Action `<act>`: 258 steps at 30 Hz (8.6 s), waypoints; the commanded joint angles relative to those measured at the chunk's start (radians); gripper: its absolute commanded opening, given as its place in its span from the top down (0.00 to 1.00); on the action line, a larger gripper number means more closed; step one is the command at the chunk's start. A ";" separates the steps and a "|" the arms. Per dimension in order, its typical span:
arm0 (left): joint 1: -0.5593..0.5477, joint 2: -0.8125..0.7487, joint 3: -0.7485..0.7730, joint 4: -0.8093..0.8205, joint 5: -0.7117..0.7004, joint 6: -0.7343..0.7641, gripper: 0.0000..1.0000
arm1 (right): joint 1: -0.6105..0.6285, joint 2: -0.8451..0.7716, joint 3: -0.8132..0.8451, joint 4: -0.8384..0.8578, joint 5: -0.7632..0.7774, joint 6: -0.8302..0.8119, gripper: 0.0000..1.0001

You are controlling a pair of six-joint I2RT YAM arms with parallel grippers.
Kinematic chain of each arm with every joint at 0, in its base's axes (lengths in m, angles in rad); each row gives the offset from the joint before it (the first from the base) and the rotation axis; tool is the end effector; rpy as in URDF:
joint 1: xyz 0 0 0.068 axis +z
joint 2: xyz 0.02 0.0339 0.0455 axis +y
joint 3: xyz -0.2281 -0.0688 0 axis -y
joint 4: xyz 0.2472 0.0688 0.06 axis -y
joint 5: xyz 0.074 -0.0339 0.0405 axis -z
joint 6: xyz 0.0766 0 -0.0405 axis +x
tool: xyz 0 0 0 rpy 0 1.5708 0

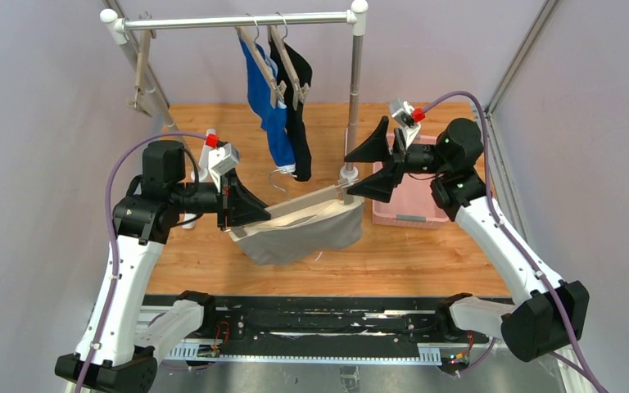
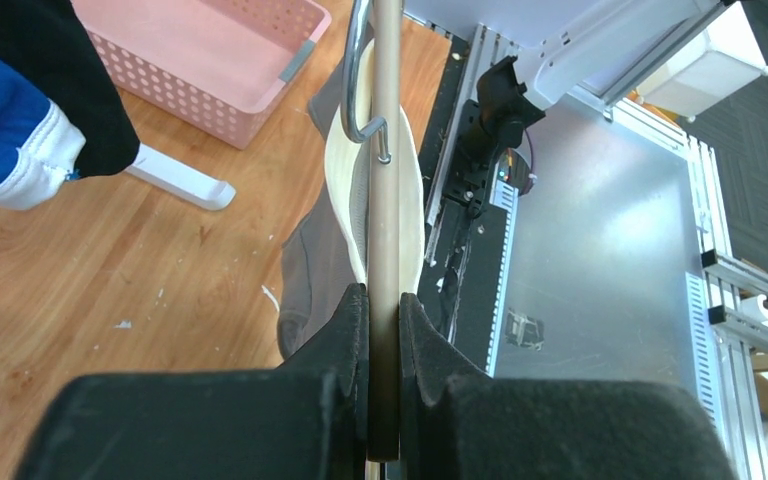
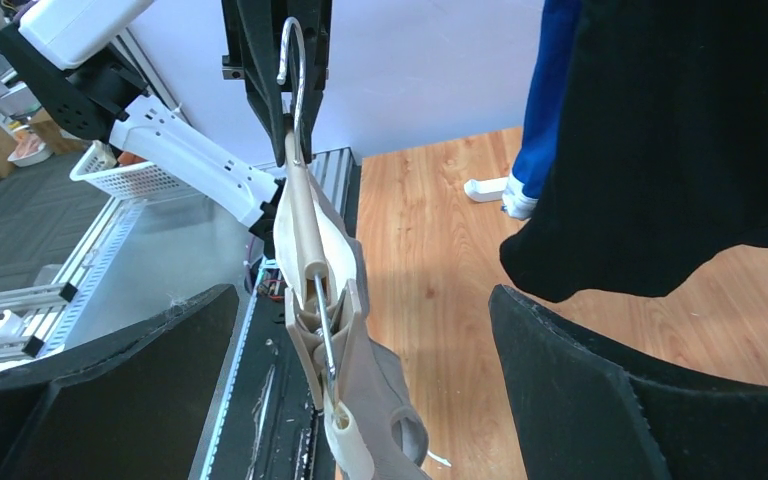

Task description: Remove the underwear clipped to the hanger

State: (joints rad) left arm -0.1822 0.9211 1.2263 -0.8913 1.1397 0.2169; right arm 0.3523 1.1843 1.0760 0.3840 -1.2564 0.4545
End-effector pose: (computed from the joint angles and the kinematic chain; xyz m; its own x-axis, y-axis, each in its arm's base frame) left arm 0.1724 -0.1025 0.3680 -0.3547 0.1568 -0.9217 0.9179 0.2458 -0.3114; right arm 0.2379 0.1651 0.3843 -0.1943 0.0732 -0.9782 -0.9797 -0.0642 0.1898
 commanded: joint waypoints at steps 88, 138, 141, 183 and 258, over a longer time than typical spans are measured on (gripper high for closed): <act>-0.174 0.005 -0.392 1.477 -0.379 -1.015 0.89 | 0.275 0.181 -0.028 0.750 0.620 0.308 0.99; -0.174 -0.150 -0.481 1.178 -0.369 -0.775 0.63 | 0.275 0.059 -0.062 0.680 0.568 0.350 0.99; -0.174 -0.160 -0.463 1.171 -0.372 -0.772 0.43 | 0.274 0.052 -0.062 0.672 0.563 0.346 0.99; -0.213 -0.143 -0.396 1.167 -0.297 -0.774 1.00 | 0.352 0.130 0.001 0.658 0.546 0.349 0.82; 0.161 0.442 0.834 -0.140 -1.012 -0.163 1.00 | 0.668 0.091 0.062 -0.843 1.746 -0.427 0.99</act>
State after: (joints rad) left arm -0.0570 1.3128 1.9484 -1.0210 -0.0460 0.0597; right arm 1.1061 1.3899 1.0687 -0.3672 0.3294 0.0700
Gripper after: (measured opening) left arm 0.071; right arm 0.034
